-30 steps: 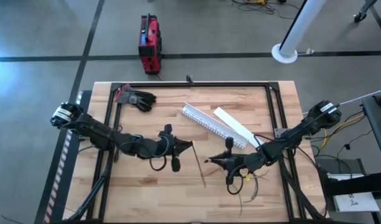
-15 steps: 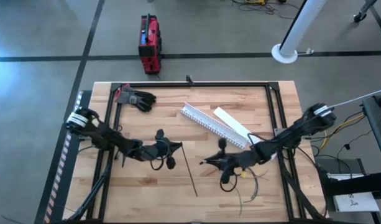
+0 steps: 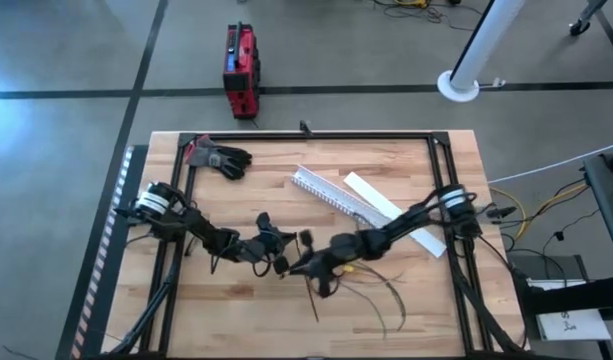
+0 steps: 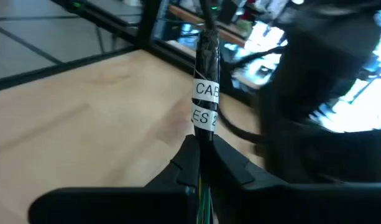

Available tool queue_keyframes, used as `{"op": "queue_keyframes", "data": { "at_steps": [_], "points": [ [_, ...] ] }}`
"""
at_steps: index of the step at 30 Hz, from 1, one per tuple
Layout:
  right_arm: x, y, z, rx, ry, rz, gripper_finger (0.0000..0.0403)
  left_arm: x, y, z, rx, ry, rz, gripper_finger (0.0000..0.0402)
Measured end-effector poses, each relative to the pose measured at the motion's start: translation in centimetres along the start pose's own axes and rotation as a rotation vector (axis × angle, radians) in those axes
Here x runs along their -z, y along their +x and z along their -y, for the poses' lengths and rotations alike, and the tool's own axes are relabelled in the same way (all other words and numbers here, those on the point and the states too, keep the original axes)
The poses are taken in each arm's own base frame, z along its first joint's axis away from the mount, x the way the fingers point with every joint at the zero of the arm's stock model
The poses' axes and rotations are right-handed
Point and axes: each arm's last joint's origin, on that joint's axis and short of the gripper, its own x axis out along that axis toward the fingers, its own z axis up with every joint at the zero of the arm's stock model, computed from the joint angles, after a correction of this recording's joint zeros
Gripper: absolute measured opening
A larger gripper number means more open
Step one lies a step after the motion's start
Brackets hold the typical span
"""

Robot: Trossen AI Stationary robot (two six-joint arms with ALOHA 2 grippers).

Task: Ziptie cables
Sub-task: Wrap the cables together using the zip tie

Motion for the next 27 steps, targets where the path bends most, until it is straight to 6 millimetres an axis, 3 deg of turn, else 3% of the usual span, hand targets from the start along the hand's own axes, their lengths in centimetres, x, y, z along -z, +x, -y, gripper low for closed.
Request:
{"op": "queue_keyframes", "data": {
  "at_steps": [6,12,16,23,27],
  "points": [
    [-0.8,3.4,0.1,-0.081,0.051,0.061,0.0067,0.0,-0.2,-0.2,0.002,0.067,-0.002,0.0],
    [-1.3,4.1,0.2,-0.127,0.103,-0.006,0.0129,0.8,-0.8,-1.0,-0.009,0.074,-0.026,0.0],
    [-3.5,2.8,0.3,-0.169,0.072,-0.092,0.0163,0.8,-0.9,-1.1,-0.005,0.084,-0.022,0.0],
    [-7.4,-2.5,1.3,-0.251,0.168,-0.422,0.0177,0.3,-0.9,-0.6,0.018,0.1,0.004,0.0],
    [-7.9,-4.9,-0.6,-0.347,0.305,-0.578,0.016,-0.3,-0.6,-0.2,0.024,0.12,0.026,0.0]
  ]
}}
